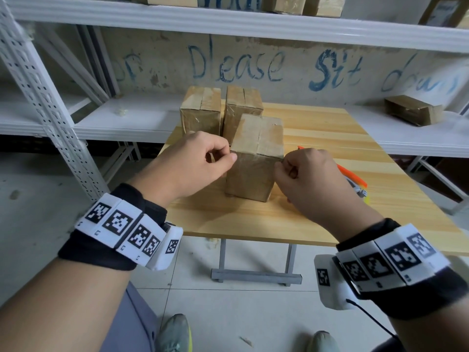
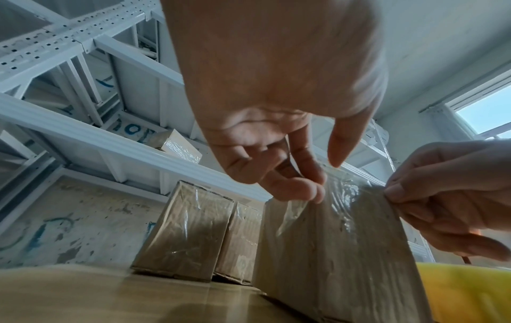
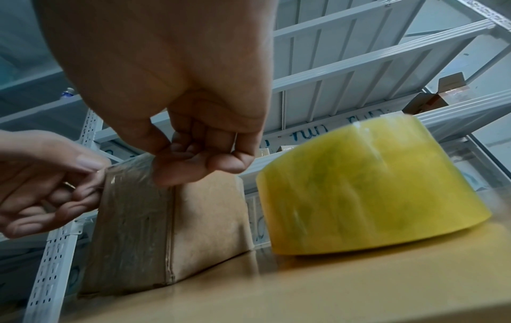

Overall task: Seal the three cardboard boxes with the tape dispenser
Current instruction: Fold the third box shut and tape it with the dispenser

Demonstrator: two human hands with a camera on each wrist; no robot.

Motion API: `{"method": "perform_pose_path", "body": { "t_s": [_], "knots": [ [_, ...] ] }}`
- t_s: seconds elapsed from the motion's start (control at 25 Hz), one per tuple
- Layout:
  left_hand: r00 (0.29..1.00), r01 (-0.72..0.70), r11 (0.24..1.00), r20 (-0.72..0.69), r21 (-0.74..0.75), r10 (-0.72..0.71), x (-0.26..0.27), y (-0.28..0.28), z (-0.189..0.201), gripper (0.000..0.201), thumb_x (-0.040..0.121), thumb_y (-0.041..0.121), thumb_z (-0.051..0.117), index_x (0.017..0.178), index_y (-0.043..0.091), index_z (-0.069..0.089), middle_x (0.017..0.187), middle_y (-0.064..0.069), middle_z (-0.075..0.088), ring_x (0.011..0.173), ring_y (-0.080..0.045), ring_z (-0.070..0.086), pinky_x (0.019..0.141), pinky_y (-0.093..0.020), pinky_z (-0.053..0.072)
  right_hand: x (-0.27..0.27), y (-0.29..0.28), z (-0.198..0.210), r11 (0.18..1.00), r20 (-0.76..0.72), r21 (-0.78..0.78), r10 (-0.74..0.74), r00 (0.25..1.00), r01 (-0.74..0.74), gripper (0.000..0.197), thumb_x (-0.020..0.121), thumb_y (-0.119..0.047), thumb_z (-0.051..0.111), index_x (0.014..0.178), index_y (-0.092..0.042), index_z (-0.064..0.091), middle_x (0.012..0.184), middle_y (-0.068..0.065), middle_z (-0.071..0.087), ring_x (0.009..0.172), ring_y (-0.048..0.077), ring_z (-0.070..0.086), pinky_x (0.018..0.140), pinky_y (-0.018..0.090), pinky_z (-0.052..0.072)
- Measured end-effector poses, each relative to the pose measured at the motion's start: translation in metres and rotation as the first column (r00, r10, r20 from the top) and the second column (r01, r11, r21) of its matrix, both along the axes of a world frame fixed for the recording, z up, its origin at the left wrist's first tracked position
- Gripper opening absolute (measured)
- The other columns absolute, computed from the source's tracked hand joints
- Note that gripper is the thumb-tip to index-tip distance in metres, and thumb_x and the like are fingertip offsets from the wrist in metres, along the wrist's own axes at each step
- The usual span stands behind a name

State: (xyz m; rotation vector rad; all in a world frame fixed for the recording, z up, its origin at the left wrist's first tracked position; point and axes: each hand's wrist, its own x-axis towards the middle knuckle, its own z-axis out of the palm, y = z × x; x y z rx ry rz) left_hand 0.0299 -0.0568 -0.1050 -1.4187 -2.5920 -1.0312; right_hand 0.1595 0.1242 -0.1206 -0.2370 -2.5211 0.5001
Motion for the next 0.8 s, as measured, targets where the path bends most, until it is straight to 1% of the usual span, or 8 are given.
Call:
{"method": "perform_pose_path", "body": {
  "t_s": [0.16, 0.24, 0.28, 0.36, 0.48, 0.6, 0.72, 0.8],
  "knots": [
    [1.0, -0.021, 0.999, 0.002, 0.033, 0.021, 0.002, 0.006, -0.004, 0.038, 0.103, 0.029, 0.051, 0.067, 0.018, 0.059, 0.057, 0.015, 0.064, 0.065, -0.018, 0.071, 0.072, -0.047, 0.06, 0.0, 0.001, -0.002, 1.0, -0.006, 0.009, 0.008, 1.0, -0.008, 0.042, 0.092, -0.014, 0.05, 0.053, -0.003, 0.041, 0.049, 0.017, 0.052, 0.045, 0.032, 0.053, 0.046, 0.042, 0.047],
    [0.999, -0.031, 0.999, -0.015, 0.02, 0.031, 0.002, 0.009, -0.006, 0.039, 0.103, 0.029, 0.049, 0.068, 0.015, 0.058, 0.056, 0.007, 0.064, 0.064, -0.018, 0.07, 0.071, -0.046, 0.06, 0.0, 0.002, -0.003, 0.999, 0.016, -0.03, 0.019, 1.0, -0.019, 0.041, 0.094, -0.015, 0.05, 0.056, 0.0, 0.046, 0.054, 0.019, 0.056, 0.05, 0.034, 0.06, 0.048, 0.043, 0.049],
    [0.999, -0.04, 0.999, -0.035, 0.002, 0.04, 0.001, 0.01, -0.006, 0.039, 0.103, 0.03, 0.049, 0.068, 0.016, 0.057, 0.058, 0.002, 0.062, 0.062, -0.018, 0.067, 0.068, -0.044, 0.058, 0.0, 0.002, -0.002, 0.999, 0.031, -0.047, 0.024, 0.999, -0.023, 0.04, 0.095, -0.016, 0.049, 0.058, 0.001, 0.049, 0.056, 0.019, 0.058, 0.052, 0.035, 0.061, 0.049, 0.043, 0.05],
    [0.993, -0.063, 0.997, -0.102, -0.033, 0.059, -0.001, 0.01, -0.006, 0.037, 0.103, 0.032, 0.05, 0.069, 0.019, 0.053, 0.077, 0.006, 0.058, 0.062, -0.012, 0.056, 0.062, -0.035, 0.049, 0.001, 0.002, -0.001, 0.998, 0.05, -0.053, 0.028, 0.998, -0.025, 0.04, 0.096, -0.018, 0.049, 0.062, 0.001, 0.053, 0.059, 0.019, 0.06, 0.054, 0.035, 0.062, 0.051, 0.044, 0.051],
    [0.992, -0.007, 0.996, -0.127, -0.085, -0.004, -0.006, 0.009, -0.002, 0.034, 0.101, 0.034, 0.052, 0.069, 0.024, 0.053, 0.111, 0.012, 0.046, 0.089, -0.011, 0.058, 0.081, -0.035, 0.048, 0.001, 0.001, 0.001, 0.998, 0.057, -0.053, 0.025, 0.998, -0.022, 0.042, 0.098, -0.022, 0.045, 0.064, 0.002, 0.053, 0.059, 0.02, 0.06, 0.055, 0.035, 0.061, 0.052, 0.046, 0.05],
    [0.997, 0.07, 0.983, -0.01, -0.172, -0.073, -0.013, -0.002, 0.004, 0.035, 0.101, 0.043, 0.041, 0.073, 0.027, 0.052, 0.113, 0.017, 0.048, 0.1, -0.016, 0.059, 0.094, -0.049, 0.047, 0.003, 0.004, 0.003, 0.997, 0.063, -0.08, 0.006, 0.998, -0.001, 0.045, 0.091, -0.032, 0.036, 0.066, 0.0, 0.055, 0.061, 0.017, 0.059, 0.058, 0.035, 0.058, 0.053, 0.046, 0.049],
    [0.994, 0.106, 0.994, 0.013, -0.033, -0.105, -0.023, -0.009, 0.004, 0.013, 0.098, 0.041, 0.047, 0.1, 0.04, 0.06, 0.123, 0.025, 0.052, 0.121, -0.009, 0.056, 0.107, -0.048, 0.045, 0.006, 0.01, 0.007, 0.996, 0.064, -0.068, -0.05, 0.997, 0.054, 0.029, 0.086, -0.026, 0.038, 0.076, -0.01, 0.06, 0.066, 0.006, 0.062, 0.064, 0.027, 0.057, 0.056, 0.041, 0.048],
    [0.989, 0.145, 0.989, 0.008, 0.02, -0.145, -0.025, -0.008, 0.0, 0.03, 0.097, 0.029, 0.06, 0.123, 0.044, 0.063, 0.139, 0.032, 0.048, 0.135, -0.001, 0.047, 0.117, -0.041, 0.038, 0.007, 0.013, 0.009, 0.994, 0.047, -0.089, -0.061, 0.997, 0.065, 0.021, 0.09, -0.012, 0.043, 0.102, -0.017, 0.06, 0.081, -0.001, 0.064, 0.074, 0.016, 0.059, 0.062, 0.035, 0.05]
  ]
}}
